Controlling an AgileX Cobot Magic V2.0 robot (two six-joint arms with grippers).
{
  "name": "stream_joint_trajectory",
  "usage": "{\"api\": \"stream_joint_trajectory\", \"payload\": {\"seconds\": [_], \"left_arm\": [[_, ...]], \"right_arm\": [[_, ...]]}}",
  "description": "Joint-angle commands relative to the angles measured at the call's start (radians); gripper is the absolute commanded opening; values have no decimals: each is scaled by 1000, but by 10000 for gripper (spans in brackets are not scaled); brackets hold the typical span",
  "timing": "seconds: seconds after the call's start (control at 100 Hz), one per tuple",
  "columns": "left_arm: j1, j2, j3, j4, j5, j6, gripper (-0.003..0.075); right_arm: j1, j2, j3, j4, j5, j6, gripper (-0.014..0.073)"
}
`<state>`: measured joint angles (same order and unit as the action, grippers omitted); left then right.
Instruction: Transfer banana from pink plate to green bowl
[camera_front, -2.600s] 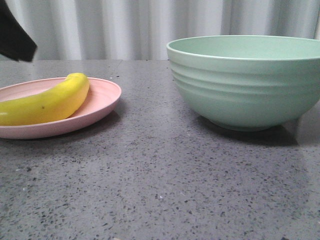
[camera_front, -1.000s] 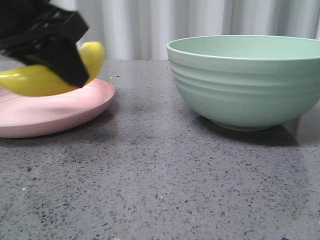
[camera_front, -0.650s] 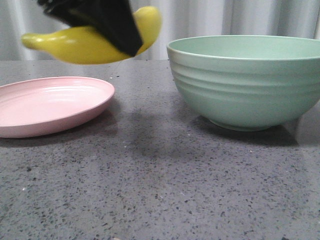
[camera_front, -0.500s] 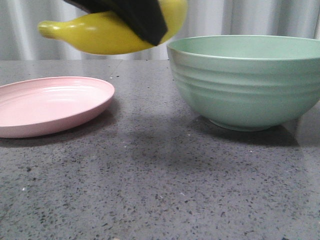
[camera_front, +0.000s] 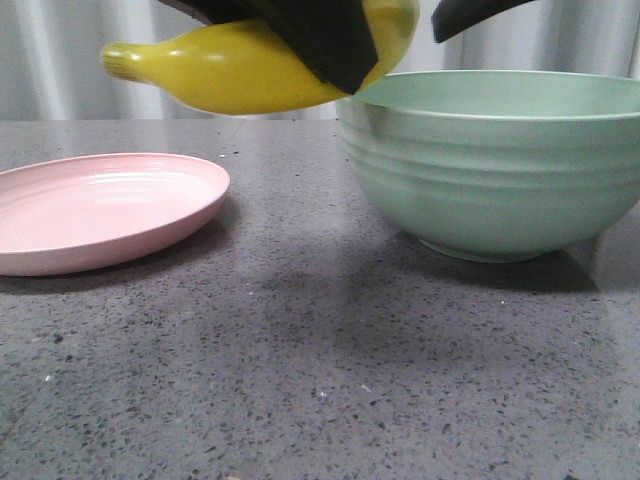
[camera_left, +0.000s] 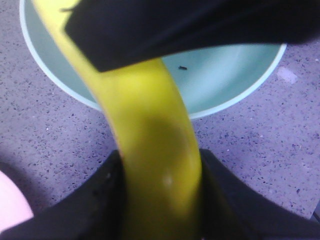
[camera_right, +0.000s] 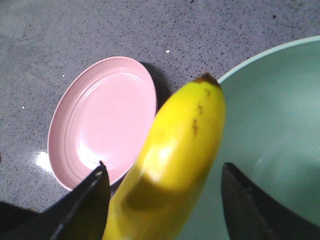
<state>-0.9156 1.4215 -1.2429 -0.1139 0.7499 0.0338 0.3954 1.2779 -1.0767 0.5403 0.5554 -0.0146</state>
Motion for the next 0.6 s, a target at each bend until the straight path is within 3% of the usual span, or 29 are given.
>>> {"api": "stream_joint_trajectory", "payload": {"seconds": [0.0, 0.28, 0.35, 0.44, 0.54, 0.59], "left_arm": [[-9, -31, -35, -18, -61, 2, -20], [-9, -31, -35, -18, -61, 2, -20], [-9, -31, -35, -18, -63, 4, -18], [-9, -31, -35, -18, -63, 4, 8], [-9, -31, -35, -18, -63, 4, 122], [-9, -31, -35, -18, -63, 4, 202]], "right_arm": [[2, 7, -55, 33, -63, -12, 405], [2, 28, -68, 37, -49, -12, 384], [2, 28, -68, 37, -44, -12, 300], [2, 28, -68, 37, -44, -12, 124], [2, 28, -68, 37, -44, -12, -74], [2, 28, -68, 40, -44, -12, -70]]}}
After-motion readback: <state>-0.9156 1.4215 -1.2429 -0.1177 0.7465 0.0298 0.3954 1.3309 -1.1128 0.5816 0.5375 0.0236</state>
